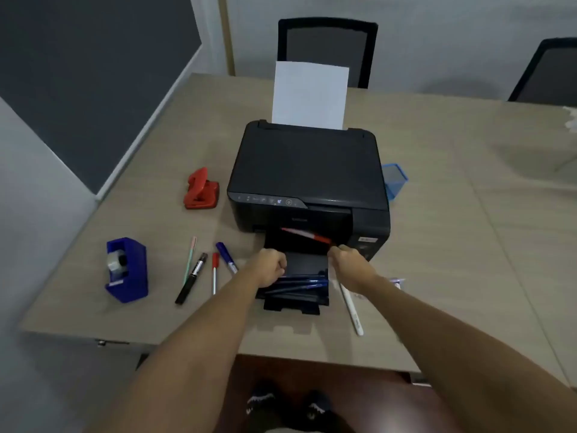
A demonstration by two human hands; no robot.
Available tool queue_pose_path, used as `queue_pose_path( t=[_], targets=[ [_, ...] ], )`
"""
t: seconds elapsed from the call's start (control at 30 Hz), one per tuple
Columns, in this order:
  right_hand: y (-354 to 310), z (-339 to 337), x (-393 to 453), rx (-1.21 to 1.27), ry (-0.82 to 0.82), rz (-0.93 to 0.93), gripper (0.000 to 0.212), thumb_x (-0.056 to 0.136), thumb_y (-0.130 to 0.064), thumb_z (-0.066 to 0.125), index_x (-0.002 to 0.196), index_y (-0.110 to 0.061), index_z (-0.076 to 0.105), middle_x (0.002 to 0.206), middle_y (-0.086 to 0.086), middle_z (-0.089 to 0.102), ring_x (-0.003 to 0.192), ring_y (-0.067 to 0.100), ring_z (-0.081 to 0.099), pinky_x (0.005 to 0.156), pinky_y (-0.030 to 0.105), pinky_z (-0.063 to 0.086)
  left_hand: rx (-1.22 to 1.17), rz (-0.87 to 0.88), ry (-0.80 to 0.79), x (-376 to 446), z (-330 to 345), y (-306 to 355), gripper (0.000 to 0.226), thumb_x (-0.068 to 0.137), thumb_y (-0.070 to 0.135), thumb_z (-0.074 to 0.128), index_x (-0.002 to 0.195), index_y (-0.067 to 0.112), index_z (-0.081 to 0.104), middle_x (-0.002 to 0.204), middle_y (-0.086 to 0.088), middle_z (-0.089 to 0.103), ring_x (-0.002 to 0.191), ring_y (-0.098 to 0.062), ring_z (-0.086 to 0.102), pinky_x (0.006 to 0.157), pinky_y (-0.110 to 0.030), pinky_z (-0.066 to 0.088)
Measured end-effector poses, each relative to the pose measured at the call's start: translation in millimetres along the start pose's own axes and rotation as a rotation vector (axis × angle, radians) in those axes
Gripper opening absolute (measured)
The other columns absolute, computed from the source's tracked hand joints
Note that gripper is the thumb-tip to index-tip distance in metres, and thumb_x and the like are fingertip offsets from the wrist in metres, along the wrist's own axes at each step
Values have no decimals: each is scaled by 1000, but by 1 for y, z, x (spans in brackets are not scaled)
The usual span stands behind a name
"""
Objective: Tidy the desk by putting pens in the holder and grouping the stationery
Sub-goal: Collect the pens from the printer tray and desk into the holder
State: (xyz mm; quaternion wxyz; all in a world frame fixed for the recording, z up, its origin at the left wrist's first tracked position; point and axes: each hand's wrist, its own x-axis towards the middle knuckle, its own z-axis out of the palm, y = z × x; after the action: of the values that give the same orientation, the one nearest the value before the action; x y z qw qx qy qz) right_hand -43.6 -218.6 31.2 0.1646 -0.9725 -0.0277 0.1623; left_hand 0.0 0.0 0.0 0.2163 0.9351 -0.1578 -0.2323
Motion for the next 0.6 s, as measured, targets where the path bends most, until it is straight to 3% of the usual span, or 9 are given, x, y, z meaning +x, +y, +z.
queue_pose_path(
  t=[0.23,0.37,0.43,0.6],
  targets=[
    [1,21,18,-44,70,-19,36,96,-5,39,131,-2,45,139,16,43,123,36,49,95,41,45,136,33,-42,5,17,-4,19,91,22,61,105,10,61,113,-12,57,103,-29,59,88,-39,49],
    [-3,30,37,-83,66,-57,51,94,-2,43,143,1,29,153,19,27,142,33,27,113,40,36,231,78,-47,3,21,-11,22,96,21,51,110,4,55,117,-16,55,111,-31,53,92,-41,45],
    [-4,31,47,-113,48,-42,57,92,-1,45,145,1,24,154,20,25,142,34,25,114,43,36,215,73,-44,1,19,-14,21,97,20,49,109,3,54,117,-17,54,109,-31,53,91,-40,44],
    [-5,32,63,-202,76,-6,51,90,-2,49,139,-2,34,134,20,44,121,36,45,98,44,47,102,54,-33,-11,9,-25,15,97,19,49,101,4,53,109,-16,58,97,-31,57,80,-37,43]
  ],
)
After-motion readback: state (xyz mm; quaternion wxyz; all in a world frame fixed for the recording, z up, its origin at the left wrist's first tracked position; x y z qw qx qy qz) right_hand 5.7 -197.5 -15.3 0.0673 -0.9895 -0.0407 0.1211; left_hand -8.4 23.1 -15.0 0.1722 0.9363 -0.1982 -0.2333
